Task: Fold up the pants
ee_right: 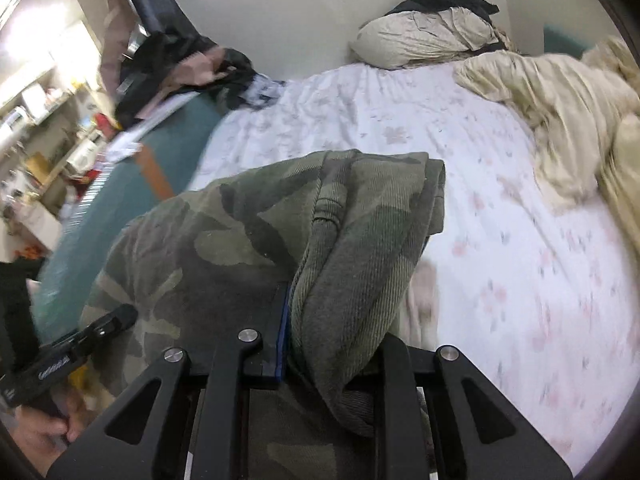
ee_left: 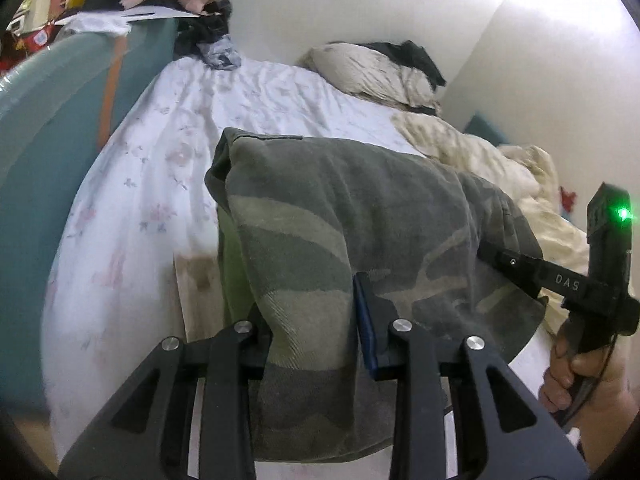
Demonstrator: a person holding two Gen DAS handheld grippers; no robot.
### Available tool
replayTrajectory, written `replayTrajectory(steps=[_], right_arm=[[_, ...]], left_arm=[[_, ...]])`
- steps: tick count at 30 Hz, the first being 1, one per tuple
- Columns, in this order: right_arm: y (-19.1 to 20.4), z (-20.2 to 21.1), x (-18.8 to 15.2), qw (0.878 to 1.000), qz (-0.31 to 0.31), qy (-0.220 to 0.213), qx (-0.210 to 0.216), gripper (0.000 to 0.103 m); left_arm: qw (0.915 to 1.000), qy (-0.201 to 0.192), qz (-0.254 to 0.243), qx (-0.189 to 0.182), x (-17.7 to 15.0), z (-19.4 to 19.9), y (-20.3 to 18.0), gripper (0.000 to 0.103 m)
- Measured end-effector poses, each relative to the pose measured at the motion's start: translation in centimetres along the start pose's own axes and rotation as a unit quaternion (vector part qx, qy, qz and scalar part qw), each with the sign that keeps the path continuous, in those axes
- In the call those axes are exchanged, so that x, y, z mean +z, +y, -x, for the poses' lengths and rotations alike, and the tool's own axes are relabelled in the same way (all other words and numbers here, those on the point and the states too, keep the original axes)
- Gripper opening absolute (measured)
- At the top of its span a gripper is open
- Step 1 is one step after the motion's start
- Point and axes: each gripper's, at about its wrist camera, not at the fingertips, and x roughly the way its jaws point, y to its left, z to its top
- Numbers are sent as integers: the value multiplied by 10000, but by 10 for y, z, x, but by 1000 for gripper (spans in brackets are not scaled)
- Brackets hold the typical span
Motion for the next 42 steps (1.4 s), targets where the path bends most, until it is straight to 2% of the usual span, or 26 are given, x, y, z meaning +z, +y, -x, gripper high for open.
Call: replayTrajectory(steps=[2,3,4,5,6,7,8,9,12,13,15,20,22,25,27,30,31,33,35,39,42], right_arm=[[-5,-33,4,9997,-124,198,-84,22],[-9,-51,-1,9993,-116,322,-170,26],[-12,-60,-5,9990,-85,404,-197,35],[-17,-67,-9,9988,-107,442,-199,41],[-26,-69,-14,9987,-214,399,-238,57],[-33,-68,-15,9987,-288,346,-256,72],[-39,-64,-16,9986,-322,289,-303,77],[-47,-58,-16,9978,-252,229,-567,83],[-59,-35,-19,9948,-116,219,-991,82],[-61,-22,-22,9937,-57,199,-1104,82],[-57,13,-30,9941,113,67,-1080,82],[-29,109,-77,9974,240,-532,-420,85],[-12,145,-103,9970,267,-677,-278,92],[9,191,-144,9966,210,-792,-41,96],[22,218,-166,9962,212,-845,-41,100],[38,262,-199,9953,200,-939,111,103],[41,273,-208,9948,214,-975,181,103],[47,300,-233,9929,235,-1154,164,103],[50,319,-253,9923,187,-1220,119,103],[65,358,-288,9887,365,-1453,-93,103],[77,383,-316,9825,626,-1729,-291,103]], left_arm=[[9996,206,79,152,-5,-25,13,28],[9996,242,99,140,-8,-30,17,29],[9994,303,108,86,-12,-38,25,35],[9993,340,101,76,-14,-41,29,45],[9994,318,75,109,-16,-41,32,60],[9993,239,15,289,-17,-38,34,70],[9983,106,-36,569,-17,-32,35,83],[9967,-44,-81,810,-19,-23,36,84],[9919,-275,-70,1242,-26,1,42,84],[9881,-326,-127,1500,-33,14,41,83],[9856,-440,-179,1626,-45,40,36,83],[9866,-829,-309,1368,-105,124,-7,83],[9852,-988,-384,1349,-132,159,-31,84],[9856,-1006,-602,1218,-162,199,-68,95],[9847,-1003,-723,1232,-182,225,-88,96],[9771,-1307,-701,1524,-223,276,-121,96],[9773,-1431,-649,1423,-235,292,-130,97],[9784,-1570,-623,1194,-254,316,-144,103],[9786,-1622,-561,1136,-267,333,-149,103],[9797,-1655,-287,1090,-291,363,-146,103],[9793,-1635,-316,1154,-309,378,-145,103]])
